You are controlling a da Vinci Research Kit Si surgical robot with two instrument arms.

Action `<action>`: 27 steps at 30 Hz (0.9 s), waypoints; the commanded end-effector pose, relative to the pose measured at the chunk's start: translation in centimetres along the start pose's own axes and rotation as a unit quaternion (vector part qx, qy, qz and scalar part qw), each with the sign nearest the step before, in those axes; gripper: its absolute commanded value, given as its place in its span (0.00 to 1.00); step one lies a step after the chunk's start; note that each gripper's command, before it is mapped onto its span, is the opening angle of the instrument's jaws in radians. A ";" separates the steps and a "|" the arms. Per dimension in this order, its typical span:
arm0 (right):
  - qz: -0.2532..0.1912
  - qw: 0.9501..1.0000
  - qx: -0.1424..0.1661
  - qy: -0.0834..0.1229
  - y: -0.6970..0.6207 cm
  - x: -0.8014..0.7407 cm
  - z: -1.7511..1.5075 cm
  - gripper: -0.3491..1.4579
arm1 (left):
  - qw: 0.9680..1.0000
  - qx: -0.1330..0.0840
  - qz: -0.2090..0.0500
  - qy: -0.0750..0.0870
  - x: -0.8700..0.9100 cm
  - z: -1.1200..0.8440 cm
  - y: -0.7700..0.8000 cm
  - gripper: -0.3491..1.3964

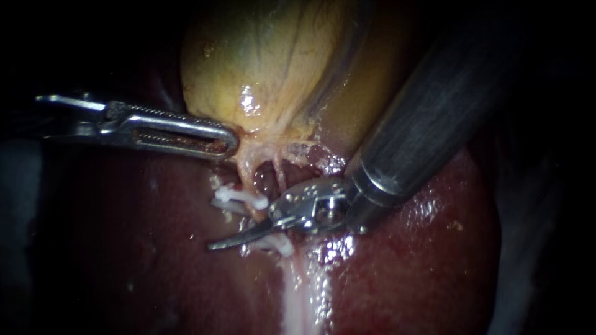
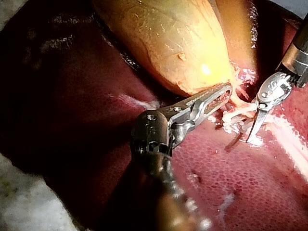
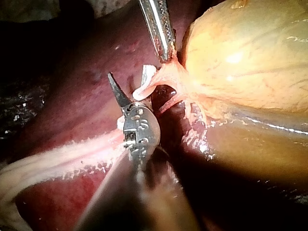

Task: Go to the cutting position left tube

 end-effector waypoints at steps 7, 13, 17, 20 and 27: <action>0.000 1.000 0.000 0.000 0.00 0.01 0.02 0.96 | 1.000 0.000 0.000 0.000 0.00 0.00 0.00 0.00; 0.000 1.000 0.000 0.000 0.01 0.01 0.03 0.96 | 1.000 0.000 0.000 0.000 0.00 0.00 0.00 0.00; 0.000 1.000 -0.001 0.000 0.01 0.01 0.04 0.96 | 1.000 0.000 0.000 0.000 0.00 0.00 0.00 0.00; 0.000 1.000 -0.001 0.000 0.01 0.01 0.04 0.96 | 1.000 0.000 0.000 0.000 0.00 0.00 0.00 0.00; 0.000 1.000 -0.001 0.000 0.01 0.01 0.05 0.96 | 1.000 0.000 0.000 0.000 0.00 -0.01 0.00 0.00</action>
